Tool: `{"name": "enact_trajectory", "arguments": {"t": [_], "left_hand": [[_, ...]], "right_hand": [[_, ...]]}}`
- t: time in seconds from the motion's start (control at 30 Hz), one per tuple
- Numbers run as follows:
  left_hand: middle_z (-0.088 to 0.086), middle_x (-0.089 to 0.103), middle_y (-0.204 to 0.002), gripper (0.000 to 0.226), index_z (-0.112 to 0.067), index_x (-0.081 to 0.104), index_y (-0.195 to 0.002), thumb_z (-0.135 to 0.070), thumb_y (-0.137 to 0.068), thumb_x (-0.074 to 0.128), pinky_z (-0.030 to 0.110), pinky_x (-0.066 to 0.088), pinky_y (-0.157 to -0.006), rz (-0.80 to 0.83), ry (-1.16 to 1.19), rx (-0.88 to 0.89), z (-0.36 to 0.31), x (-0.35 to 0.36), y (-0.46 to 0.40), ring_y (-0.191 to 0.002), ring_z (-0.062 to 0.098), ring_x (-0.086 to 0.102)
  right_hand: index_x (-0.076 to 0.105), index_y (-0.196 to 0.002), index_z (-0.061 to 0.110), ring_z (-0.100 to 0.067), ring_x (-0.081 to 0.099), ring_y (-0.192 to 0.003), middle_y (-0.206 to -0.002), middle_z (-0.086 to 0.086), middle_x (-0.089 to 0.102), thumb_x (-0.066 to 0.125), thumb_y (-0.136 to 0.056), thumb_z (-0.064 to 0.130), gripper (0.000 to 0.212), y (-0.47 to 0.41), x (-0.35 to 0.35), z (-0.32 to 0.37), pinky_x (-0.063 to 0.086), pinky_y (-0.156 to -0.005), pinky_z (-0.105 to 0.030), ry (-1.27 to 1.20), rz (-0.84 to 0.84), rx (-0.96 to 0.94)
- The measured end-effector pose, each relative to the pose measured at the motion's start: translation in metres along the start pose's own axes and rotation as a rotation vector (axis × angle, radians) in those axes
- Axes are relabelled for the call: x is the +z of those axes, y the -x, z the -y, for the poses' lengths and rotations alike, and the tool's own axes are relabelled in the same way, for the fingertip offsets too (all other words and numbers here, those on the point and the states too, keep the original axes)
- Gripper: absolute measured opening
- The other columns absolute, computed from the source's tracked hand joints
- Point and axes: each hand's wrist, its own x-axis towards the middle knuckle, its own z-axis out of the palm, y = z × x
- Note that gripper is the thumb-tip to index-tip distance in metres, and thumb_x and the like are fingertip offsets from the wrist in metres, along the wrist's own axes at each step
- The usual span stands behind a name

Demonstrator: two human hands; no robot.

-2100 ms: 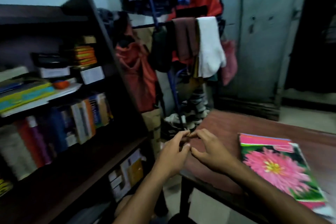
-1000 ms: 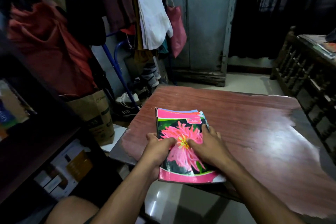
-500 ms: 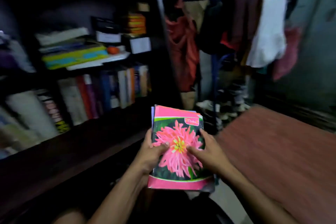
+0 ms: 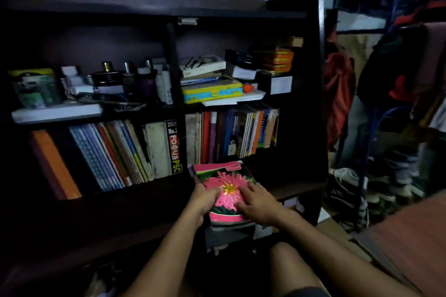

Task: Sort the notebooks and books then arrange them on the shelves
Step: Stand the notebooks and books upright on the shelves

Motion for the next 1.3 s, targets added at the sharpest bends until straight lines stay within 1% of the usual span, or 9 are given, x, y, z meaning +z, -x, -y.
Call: {"name": "enact_trajectory", "arguments": {"t": [0.1,0.2,0.33,0.5,0.6,0.7,0.8,0.97,1.3], "left_hand": [[0.013,0.063,-0.131,0.104,-0.023,0.026,-0.154,-0.044,-0.069,0.081,0.033,0.048,-0.1,-0.037,-0.319,-0.023,0.0,-0.016,-0.008,-0.12,0.033,0.059],[0.011,0.061,-0.129,0.085,-0.024,0.05,-0.137,-0.047,-0.064,0.089,0.034,0.052,-0.097,-0.067,-0.348,-0.007,0.003,-0.029,-0.004,-0.114,0.031,0.062],[0.009,0.065,-0.126,0.071,-0.015,0.055,-0.13,-0.038,-0.071,0.089,0.028,0.049,-0.088,-0.126,-0.352,0.021,0.009,-0.033,-0.004,-0.113,0.029,0.063],[0.006,0.071,-0.114,0.067,-0.018,0.062,-0.117,-0.05,-0.063,0.087,0.038,0.056,-0.09,-0.191,-0.27,-0.024,0.007,-0.024,-0.013,-0.1,0.026,0.068],[0.002,0.069,-0.096,0.056,-0.017,0.064,-0.102,-0.064,-0.074,0.076,0.032,0.051,-0.079,-0.234,-0.364,-0.048,0.005,-0.021,-0.029,-0.094,0.023,0.067],[0.01,0.068,-0.094,0.042,-0.014,0.067,-0.099,-0.055,-0.088,0.068,0.031,0.041,-0.072,-0.368,-0.443,0.001,0.005,-0.019,-0.054,-0.098,0.03,0.067],[0.008,0.071,-0.092,0.037,-0.017,0.067,-0.101,-0.044,-0.081,0.081,0.036,0.049,-0.081,-0.402,-0.376,0.054,0.012,-0.012,-0.076,-0.092,0.029,0.068],[0.004,0.068,-0.089,0.013,-0.01,0.07,-0.099,-0.012,-0.088,0.075,0.029,0.038,-0.076,-0.456,-0.283,0.225,0.025,-0.012,-0.083,-0.081,0.018,0.06],[0.007,0.071,-0.088,0.013,-0.024,0.066,-0.086,-0.014,-0.086,0.075,0.033,0.045,-0.077,-0.383,-0.291,0.331,0.034,-0.011,-0.096,-0.083,0.028,0.067]], "right_hand": [[0.022,-0.159,0.019,-0.03,0.009,-0.154,-0.166,-0.014,0.016,0.034,-0.1,0.06,0.072,-0.007,0.008,-0.005,0.016,-0.123,-0.047,0.077,-0.045,-0.018],[0.022,-0.159,0.017,-0.029,0.006,-0.155,-0.167,-0.015,0.014,0.035,-0.102,0.059,0.072,-0.008,0.011,-0.002,0.01,-0.125,-0.042,0.093,-0.051,-0.051],[0.025,-0.157,0.017,-0.028,0.007,-0.154,-0.165,-0.014,0.018,0.035,-0.1,0.061,0.073,-0.01,0.009,0.008,0.014,-0.124,-0.044,0.109,-0.049,-0.092],[0.049,-0.14,0.015,-0.031,0.046,-0.132,-0.144,-0.015,0.049,0.052,-0.097,0.055,0.059,-0.023,-0.014,0.003,0.038,-0.11,-0.037,0.073,0.007,-0.175],[0.052,-0.133,0.02,-0.026,0.059,-0.112,-0.129,-0.008,0.059,0.06,-0.084,0.067,0.069,-0.063,-0.034,-0.02,0.054,-0.092,-0.042,-0.092,-0.227,-0.061],[0.037,-0.147,0.014,-0.033,0.05,-0.127,-0.144,-0.013,0.044,0.068,-0.078,0.068,0.093,-0.128,-0.052,-0.054,0.052,-0.098,-0.045,-0.344,-0.437,0.146],[0.018,-0.155,0.014,-0.037,0.043,-0.139,-0.154,-0.014,0.038,0.079,-0.075,0.06,0.11,-0.185,-0.055,-0.068,0.047,-0.107,-0.045,-0.591,-0.428,0.188],[-0.006,-0.157,0.011,-0.038,0.035,-0.142,-0.162,-0.02,0.02,0.078,-0.083,0.047,0.118,-0.223,-0.06,-0.036,0.042,-0.106,-0.041,-0.752,-0.481,0.308],[0.002,-0.159,0.014,-0.036,0.025,-0.148,-0.165,-0.011,0.016,0.07,-0.093,0.028,0.096,-0.238,-0.055,-0.034,0.031,-0.117,-0.048,-0.41,-0.628,0.433]]}}
